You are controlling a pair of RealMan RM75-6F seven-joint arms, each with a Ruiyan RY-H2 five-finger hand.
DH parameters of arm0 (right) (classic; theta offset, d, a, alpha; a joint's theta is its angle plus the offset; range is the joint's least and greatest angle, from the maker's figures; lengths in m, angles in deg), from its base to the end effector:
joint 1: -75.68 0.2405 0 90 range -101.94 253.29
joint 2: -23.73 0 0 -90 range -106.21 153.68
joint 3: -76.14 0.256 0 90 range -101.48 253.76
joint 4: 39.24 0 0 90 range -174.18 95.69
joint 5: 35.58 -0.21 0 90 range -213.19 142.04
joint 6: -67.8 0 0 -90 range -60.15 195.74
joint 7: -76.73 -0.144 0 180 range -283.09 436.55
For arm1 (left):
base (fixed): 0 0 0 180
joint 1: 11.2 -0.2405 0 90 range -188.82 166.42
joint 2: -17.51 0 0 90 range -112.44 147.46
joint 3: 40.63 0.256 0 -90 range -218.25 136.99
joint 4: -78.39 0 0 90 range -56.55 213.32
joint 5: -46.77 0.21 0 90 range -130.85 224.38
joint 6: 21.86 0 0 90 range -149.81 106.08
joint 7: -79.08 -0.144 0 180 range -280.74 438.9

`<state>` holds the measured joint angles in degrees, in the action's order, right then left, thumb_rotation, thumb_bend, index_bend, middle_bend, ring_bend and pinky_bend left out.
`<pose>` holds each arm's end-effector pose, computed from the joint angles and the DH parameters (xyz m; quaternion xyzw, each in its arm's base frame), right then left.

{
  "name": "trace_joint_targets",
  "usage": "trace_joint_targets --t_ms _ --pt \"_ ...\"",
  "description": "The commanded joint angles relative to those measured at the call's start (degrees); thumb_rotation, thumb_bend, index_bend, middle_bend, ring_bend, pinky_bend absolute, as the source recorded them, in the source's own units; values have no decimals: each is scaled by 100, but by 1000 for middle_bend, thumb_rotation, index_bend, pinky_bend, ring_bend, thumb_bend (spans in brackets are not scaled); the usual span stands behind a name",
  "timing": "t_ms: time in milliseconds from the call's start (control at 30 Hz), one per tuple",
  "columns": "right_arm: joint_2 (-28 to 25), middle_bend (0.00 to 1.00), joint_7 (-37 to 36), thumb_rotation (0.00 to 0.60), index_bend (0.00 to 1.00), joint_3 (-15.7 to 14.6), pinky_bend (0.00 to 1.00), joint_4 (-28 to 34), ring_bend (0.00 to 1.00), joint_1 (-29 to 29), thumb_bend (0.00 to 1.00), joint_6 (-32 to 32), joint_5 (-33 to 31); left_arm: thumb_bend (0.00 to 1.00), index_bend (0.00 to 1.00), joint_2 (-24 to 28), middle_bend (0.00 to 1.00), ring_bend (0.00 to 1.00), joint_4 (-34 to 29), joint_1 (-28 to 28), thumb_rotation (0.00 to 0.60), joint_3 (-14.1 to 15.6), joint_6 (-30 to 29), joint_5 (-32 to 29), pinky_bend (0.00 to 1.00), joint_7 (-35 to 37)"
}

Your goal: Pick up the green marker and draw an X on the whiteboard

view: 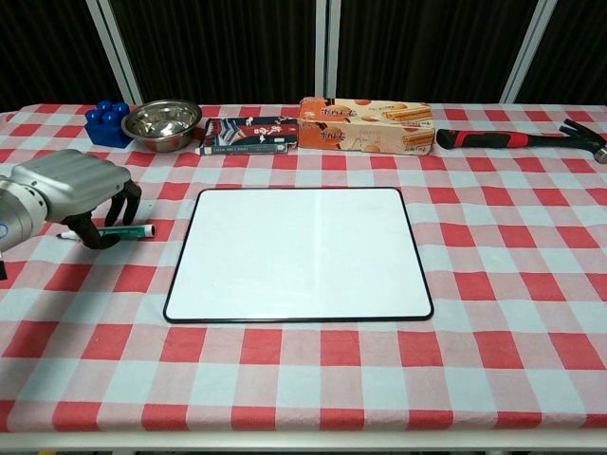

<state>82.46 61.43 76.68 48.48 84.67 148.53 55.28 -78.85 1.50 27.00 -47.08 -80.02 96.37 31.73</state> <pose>-0.3184 -0.1965 0.1790 0.6296 -0.4133 0.4060 0.5176 -0.2139 0.3234 -0.0505 -0.7676 -0.3211 -0.1802 0.5247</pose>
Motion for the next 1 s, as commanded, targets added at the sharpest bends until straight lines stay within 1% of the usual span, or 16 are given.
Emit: trace_joint_targets --t_ms 33,200,333,433,533,633,733,767,833,867,1000 --pt "-1 0 0 600 0 -4 0 0 0 -2 124 -7 -3 331 478 -6 517 794 4 12 600 23 5 -35 1000 -8" --pt "-3 0 -6 600 0 0 0 -4 0 -9 124 -4 -12 349 479 -3 519 794 -6 39 600 57 27 -104 1000 -16" --pt "-2 0 -16 600 0 4 0 -12 0 -23 124 20 -12 368 505 9 541 802 -27 41 600 57 19 -86 1000 90" --pt "-1 0 -12 600 0 6 0 -14 0 -36 124 37 -15 374 521 84 565 807 -133 22 600 34 -18 65 1000 316" --pt "-3 0 -9 600 0 5 0 -12 0 -44 124 50 -9 376 539 226 586 809 -349 -24 600 -49 -87 337 1000 751" --pt "-4 0 -7 600 0 0 0 -9 0 -54 124 69 8 379 551 398 599 809 -643 -82 600 -226 -13 674 1000 1607" --pt "-10 0 -4 600 0 -3 0 -2 0 -55 124 65 14 379 560 490 608 801 -837 -119 600 -405 258 1173 1000 2896" --pt "-12 0 -3 600 0 -7 0 2 0 -58 124 67 20 380 562 488 610 797 -829 -103 600 -421 392 1477 1000 3442" --pt "-14 0 -6 600 0 -13 0 4 0 -62 124 76 34 380 566 456 610 785 -738 -63 600 -404 589 1903 1000 4225" --pt "-16 0 -15 600 0 -16 0 4 0 -67 124 81 38 380 567 428 610 783 -627 5 600 -348 719 2201 1000 4603" --pt "-24 0 -39 600 0 -37 0 7 0 -86 124 90 53 380 567 204 608 775 -114 235 600 -162 815 2992 1000 5302"
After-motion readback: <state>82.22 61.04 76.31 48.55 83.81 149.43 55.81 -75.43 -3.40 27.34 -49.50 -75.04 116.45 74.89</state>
